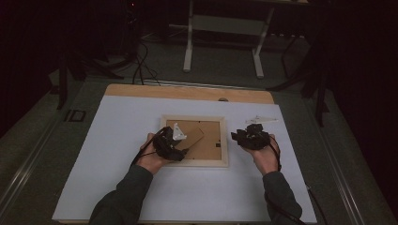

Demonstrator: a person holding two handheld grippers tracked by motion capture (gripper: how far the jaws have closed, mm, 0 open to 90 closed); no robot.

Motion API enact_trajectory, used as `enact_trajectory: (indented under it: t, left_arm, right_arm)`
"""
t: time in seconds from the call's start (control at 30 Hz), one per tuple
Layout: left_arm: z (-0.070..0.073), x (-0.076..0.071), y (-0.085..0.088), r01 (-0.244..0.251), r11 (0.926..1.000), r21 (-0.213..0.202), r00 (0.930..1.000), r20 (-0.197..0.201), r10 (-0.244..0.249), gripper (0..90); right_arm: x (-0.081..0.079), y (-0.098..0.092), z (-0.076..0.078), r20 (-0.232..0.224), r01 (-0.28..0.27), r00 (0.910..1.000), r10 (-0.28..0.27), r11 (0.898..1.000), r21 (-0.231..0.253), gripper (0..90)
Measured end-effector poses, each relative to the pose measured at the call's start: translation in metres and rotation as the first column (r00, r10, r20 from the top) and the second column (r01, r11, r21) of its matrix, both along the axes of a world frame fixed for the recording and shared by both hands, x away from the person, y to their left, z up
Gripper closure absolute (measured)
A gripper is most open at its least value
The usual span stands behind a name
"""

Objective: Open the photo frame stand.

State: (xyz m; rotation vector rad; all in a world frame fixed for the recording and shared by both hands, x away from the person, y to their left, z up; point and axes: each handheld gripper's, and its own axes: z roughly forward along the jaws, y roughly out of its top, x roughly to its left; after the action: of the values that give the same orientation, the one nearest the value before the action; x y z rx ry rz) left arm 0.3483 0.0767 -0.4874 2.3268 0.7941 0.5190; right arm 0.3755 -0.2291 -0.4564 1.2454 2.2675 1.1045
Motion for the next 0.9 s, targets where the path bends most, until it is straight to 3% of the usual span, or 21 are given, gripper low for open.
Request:
enact_trajectory:
  t: [0.37,0.9]
  left_arm:
    - [0.002,-0.006,-0.002,0.003,0.9999,0.016,0.9991,0.043,-0.004,36.7]
    - [0.001,-0.020,-0.003,-0.016,0.9995,0.027,0.9915,0.130,0.013,36.6]
  right_arm:
    - [0.005,-0.001,0.000,-0.002,0.005,1.0000,-0.005,1.000,-0.009,65.4]
    - [0.011,0.000,0.002,-0.009,0.005,1.0000,-0.005,1.000,-0.004,65.3]
